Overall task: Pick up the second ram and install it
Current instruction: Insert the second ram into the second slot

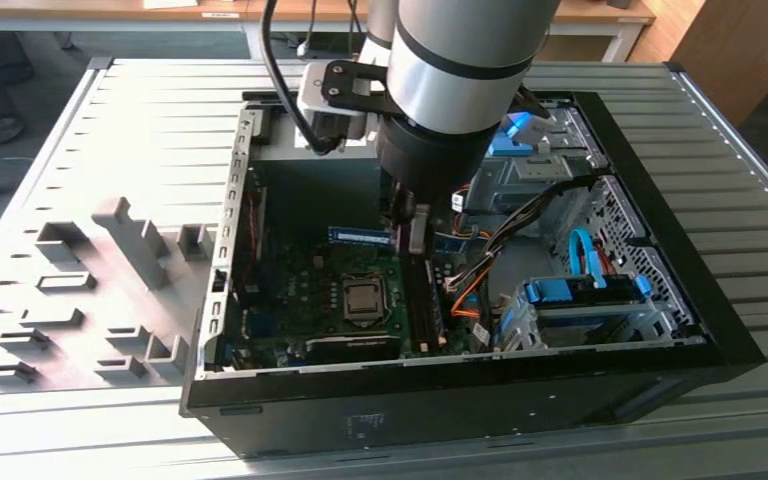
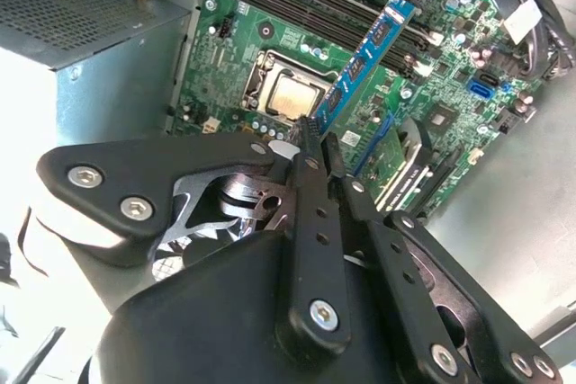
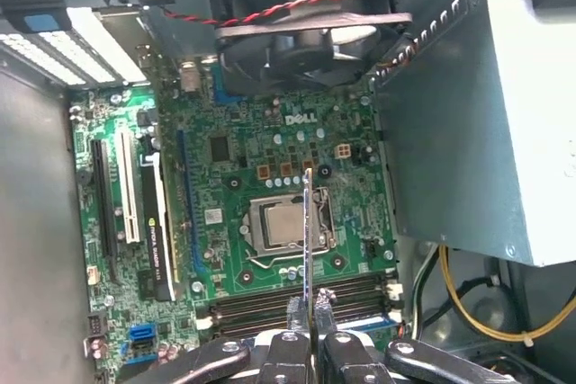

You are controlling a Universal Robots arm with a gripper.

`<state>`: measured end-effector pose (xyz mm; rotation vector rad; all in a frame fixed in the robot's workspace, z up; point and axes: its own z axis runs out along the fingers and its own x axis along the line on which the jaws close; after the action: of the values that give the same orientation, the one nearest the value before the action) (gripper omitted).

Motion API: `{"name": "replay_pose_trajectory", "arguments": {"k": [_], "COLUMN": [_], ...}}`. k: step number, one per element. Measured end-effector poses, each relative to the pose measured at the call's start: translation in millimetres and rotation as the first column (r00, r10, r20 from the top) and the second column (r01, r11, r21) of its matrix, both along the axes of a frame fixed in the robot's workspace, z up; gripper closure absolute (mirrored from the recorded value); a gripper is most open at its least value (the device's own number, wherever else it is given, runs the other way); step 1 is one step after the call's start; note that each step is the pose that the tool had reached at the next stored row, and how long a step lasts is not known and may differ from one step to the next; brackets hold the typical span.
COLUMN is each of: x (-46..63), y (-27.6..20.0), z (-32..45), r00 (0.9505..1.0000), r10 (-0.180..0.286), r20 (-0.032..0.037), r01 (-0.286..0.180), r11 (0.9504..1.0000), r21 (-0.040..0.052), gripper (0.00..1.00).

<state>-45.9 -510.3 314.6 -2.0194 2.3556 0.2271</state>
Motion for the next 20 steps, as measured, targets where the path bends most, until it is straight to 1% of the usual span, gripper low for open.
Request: {"name": "replay_pose_trajectory", "arguments": {"k": [11, 16, 20], "x": [0.0, 0.0, 0.0], "y": [0.0, 0.0, 0.0], "z": [-0.2, -0.3, -0.3], "r00": [0.9982, 0.9959, 0.9930], "r10": [-0.060, -0.090, -0.118], "r20": [0.0000, 0.0000, 0.0000], "r01": [0.060, 0.090, 0.118], "r11": [0.9982, 0.9959, 0.9930], "r21": [-0.0003, -0.0003, -0.0003], "gripper": [0.86, 0.86, 0.86]}}
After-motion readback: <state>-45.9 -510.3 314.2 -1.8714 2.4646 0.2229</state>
